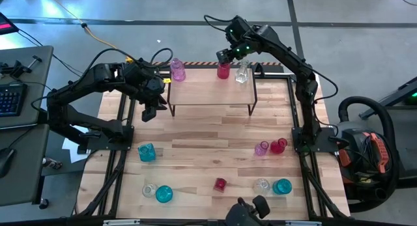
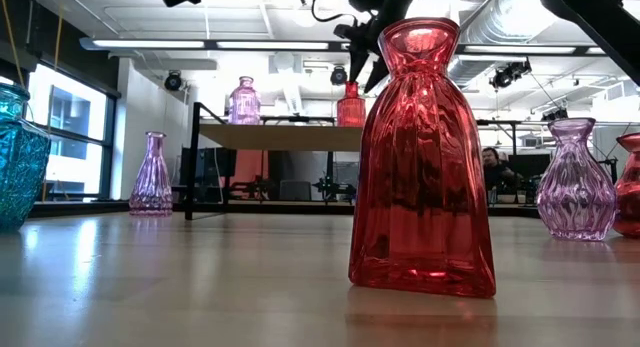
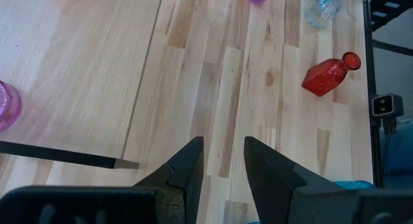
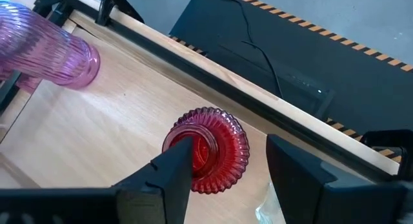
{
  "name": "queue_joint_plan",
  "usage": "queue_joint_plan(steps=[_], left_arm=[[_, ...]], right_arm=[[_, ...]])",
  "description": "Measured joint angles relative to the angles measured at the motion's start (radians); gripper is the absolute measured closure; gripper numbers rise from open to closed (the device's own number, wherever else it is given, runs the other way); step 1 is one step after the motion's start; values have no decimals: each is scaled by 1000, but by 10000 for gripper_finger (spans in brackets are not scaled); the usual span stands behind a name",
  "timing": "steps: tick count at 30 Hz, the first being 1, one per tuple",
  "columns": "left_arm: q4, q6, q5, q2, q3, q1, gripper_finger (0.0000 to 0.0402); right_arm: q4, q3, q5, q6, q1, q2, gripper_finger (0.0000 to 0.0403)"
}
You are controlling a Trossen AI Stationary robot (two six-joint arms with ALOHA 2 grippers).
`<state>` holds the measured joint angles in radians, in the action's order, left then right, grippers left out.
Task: Sort vases onto shelf
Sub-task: Put the top right red vase on the shelf
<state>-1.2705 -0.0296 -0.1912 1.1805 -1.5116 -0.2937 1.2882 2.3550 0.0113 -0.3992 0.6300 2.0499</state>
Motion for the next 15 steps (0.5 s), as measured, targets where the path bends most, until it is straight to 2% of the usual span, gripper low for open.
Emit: queue_joint_plan(steps=[15], left_arm=[[0,0,0,0,0,0,298]], right_arm=[[31,0,-14,-20,-26,-1,227]])
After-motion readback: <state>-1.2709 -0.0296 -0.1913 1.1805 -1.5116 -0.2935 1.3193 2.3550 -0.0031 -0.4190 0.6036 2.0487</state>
